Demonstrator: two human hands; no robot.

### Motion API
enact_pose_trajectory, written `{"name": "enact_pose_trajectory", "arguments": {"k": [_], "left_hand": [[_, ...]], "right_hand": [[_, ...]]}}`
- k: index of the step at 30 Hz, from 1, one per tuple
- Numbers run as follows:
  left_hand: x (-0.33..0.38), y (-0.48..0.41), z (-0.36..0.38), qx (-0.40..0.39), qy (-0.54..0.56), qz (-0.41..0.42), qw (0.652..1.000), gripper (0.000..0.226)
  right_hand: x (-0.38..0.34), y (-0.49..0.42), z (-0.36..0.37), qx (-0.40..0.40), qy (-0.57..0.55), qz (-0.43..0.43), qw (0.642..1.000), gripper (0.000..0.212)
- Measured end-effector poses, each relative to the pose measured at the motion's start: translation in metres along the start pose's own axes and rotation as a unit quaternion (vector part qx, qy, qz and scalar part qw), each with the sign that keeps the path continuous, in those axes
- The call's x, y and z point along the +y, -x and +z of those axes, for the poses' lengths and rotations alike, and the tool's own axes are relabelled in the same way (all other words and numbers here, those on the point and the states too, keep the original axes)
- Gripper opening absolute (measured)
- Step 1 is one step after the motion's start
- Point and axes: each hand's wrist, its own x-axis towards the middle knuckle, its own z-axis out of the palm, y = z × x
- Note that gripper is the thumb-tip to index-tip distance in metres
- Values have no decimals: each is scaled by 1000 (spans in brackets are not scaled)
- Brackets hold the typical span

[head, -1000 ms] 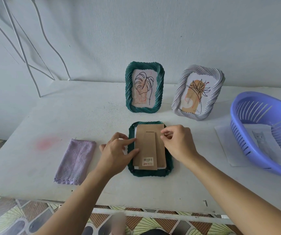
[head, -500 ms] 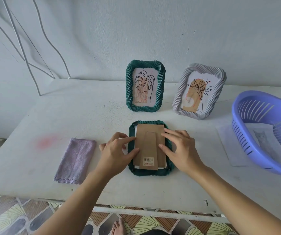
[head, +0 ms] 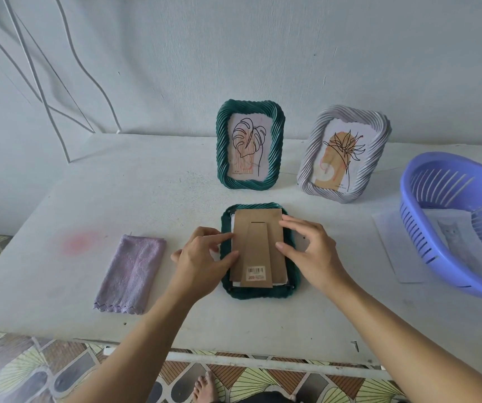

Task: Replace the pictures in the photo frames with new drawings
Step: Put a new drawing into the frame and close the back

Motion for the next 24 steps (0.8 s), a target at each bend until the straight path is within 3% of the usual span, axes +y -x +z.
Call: {"name": "enact_pose_trajectory", "arguments": {"k": [16, 20, 24], "left_hand": [[2, 4, -2, -13, -48, 20, 999, 38], [3, 4, -3, -12, -55, 22, 998, 40], [4, 7, -2, 3, -48, 25, 999, 41]], "right_hand": [[-17, -6, -3, -5, -73, 31, 997, 34], [-22, -6, 3, 61, 51, 38, 996, 24], [-25, -7, 2, 30, 144, 53, 988, 25]]}}
